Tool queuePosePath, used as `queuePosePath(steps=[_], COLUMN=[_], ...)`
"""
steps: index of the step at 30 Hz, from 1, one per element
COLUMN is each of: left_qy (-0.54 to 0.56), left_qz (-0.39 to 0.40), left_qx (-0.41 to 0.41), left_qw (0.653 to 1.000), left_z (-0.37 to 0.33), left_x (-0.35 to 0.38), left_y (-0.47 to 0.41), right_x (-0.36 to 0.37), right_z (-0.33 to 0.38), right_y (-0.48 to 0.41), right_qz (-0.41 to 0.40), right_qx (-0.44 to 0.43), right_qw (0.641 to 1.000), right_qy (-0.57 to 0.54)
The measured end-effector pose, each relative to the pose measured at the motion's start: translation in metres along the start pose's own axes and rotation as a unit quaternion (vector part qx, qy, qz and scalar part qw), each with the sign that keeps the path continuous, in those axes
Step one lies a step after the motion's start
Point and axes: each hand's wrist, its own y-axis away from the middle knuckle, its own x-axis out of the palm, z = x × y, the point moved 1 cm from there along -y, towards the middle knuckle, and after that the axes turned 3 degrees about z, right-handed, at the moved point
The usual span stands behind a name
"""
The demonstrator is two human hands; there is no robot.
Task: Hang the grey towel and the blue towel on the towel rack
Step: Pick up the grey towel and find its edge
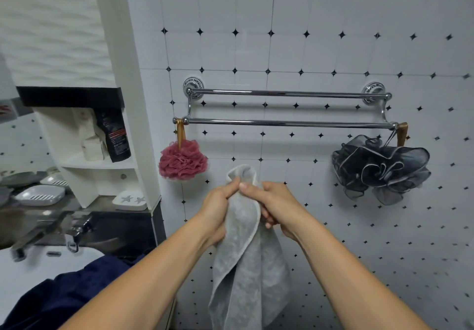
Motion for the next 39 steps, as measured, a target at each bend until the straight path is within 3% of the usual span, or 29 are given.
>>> queuePosePath(steps=[5,10,12,14,16,22,28,30,34,37,39], left_qy=[-0.002,0.025,0.058,0.090,0.115,0.111,0.072,0.016,-0.256,-0.359,-0.355], left_qz=[-0.100,-0.239,-0.263,-0.272,-0.268,-0.297,-0.303,-0.296,-0.277,-0.289,-0.270], left_qx=[-0.027,-0.020,-0.006,0.002,0.010,0.059,0.083,0.117,0.207,0.176,0.144], left_qw=[0.995,0.971,0.963,0.958,0.956,0.947,0.947,0.948,0.903,0.870,0.883], left_z=[-0.009,-0.016,-0.026,-0.035,-0.038,-0.024,-0.014,-0.006,0.017,0.023,0.018], left_x=[-0.004,-0.002,-0.008,-0.016,-0.016,0.015,0.020,0.017,0.012,0.013,0.014], left_y=[0.001,-0.007,-0.009,-0.010,-0.013,-0.021,-0.022,-0.024,-0.013,-0.010,-0.009], right_x=[-0.002,0.010,0.004,-0.006,-0.005,0.022,0.031,0.028,0.018,0.023,0.027], right_z=[-0.004,-0.017,-0.022,-0.026,-0.027,-0.022,-0.027,-0.027,-0.029,-0.034,-0.039], right_y=[-0.011,-0.011,-0.009,-0.007,-0.003,0.002,0.003,0.001,-0.005,-0.009,-0.010], right_qz=[-0.140,-0.171,-0.184,-0.201,-0.172,-0.029,-0.031,-0.067,-0.128,-0.143,-0.160], right_qx=[-0.032,-0.127,-0.140,-0.120,-0.099,-0.121,-0.104,-0.102,-0.118,-0.147,-0.169], right_qw=[0.988,0.973,0.972,0.970,0.968,0.979,0.984,0.982,0.975,0.976,0.972], right_qy=[0.060,0.091,0.048,-0.063,-0.151,-0.160,-0.139,-0.141,-0.137,-0.075,-0.028])
